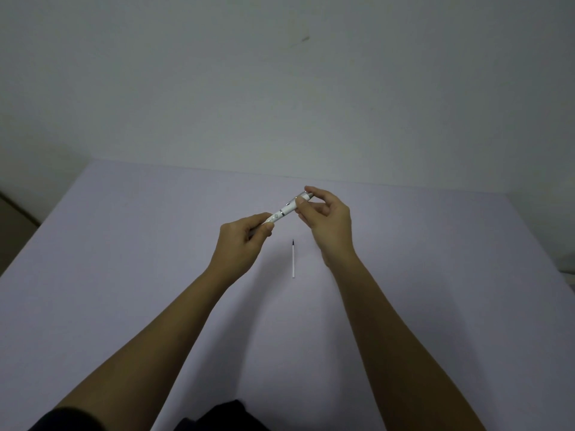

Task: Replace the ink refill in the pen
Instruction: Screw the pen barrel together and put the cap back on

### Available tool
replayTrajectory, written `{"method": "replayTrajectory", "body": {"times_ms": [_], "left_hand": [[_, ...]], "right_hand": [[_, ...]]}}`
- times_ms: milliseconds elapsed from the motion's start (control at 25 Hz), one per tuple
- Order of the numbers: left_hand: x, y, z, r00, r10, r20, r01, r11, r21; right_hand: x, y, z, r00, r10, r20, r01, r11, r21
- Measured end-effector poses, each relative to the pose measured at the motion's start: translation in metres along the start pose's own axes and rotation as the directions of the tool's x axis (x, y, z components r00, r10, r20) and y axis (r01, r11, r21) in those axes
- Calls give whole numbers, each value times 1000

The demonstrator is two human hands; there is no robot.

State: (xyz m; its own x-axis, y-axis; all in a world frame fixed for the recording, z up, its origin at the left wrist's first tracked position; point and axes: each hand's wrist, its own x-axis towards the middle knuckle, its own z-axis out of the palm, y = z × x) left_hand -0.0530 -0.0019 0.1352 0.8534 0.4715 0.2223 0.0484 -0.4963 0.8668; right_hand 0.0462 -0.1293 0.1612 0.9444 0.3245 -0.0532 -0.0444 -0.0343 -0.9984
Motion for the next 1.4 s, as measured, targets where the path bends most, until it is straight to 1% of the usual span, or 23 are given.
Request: {"method": "replayTrajectory", "body": {"times_ms": [160, 240, 320, 400, 480, 520, 600, 680, 800, 920, 960, 1040, 1200, 1320, 1400], "left_hand": [[0, -1, 0, 1000, -4, -28, 4, 1000, 2], [1, -1, 0, 1000, 11, -1, -11, 999, 42], [3, -2, 2, 996, 64, 58, -72, 985, 158], [5, -6, 7, 991, 98, 96, -121, 953, 277], [8, -13, 15, 994, 54, 94, -82, 941, 329], [10, -17, 19, 996, 19, 92, -49, 940, 337], [11, -29, 32, 992, -64, 107, 23, 938, 345], [12, -45, 46, 979, -159, 126, 106, 931, 350], [12, -70, 67, 946, -294, 138, 226, 900, 373], [11, -92, 87, 919, -371, 132, 291, 866, 407], [10, -99, 93, 916, -382, 121, 303, 857, 416], [6, -110, 102, 918, -385, 98, 309, 847, 432], [-1, -125, 116, 931, -360, 63, 300, 851, 431], [-7, -130, 121, 945, -325, 44, 288, 887, 361], [-9, -133, 123, 944, -329, 32, 306, 905, 295]], "right_hand": [[4, 1, 3, 999, -29, 21, 29, 1000, 11], [8, 3, 2, 999, -27, 25, 27, 1000, 17], [11, 8, 2, 1000, -21, 18, 22, 999, -45], [15, 17, 1, 999, -8, 40, 13, 992, -124], [19, 29, 1, 997, 34, 75, -19, 981, -195], [22, 38, -1, 995, 53, 89, -28, 964, -263], [29, 59, -4, 991, 83, 107, -27, 896, -444], [34, 86, -9, 987, 116, 112, -29, 811, -585], [34, 130, -17, 972, 187, 146, -23, 687, -726], [32, 172, -25, 956, 251, 151, -5, 530, -848], [30, 183, -27, 953, 260, 154, 6, 492, -870], [26, 200, -30, 949, 268, 165, 29, 448, -894], [19, 218, -34, 963, 198, 185, 99, 381, -919], [17, 226, -33, 972, 159, 170, 106, 349, -931], [16, 230, -32, 979, 129, 155, 104, 339, -935]]}}
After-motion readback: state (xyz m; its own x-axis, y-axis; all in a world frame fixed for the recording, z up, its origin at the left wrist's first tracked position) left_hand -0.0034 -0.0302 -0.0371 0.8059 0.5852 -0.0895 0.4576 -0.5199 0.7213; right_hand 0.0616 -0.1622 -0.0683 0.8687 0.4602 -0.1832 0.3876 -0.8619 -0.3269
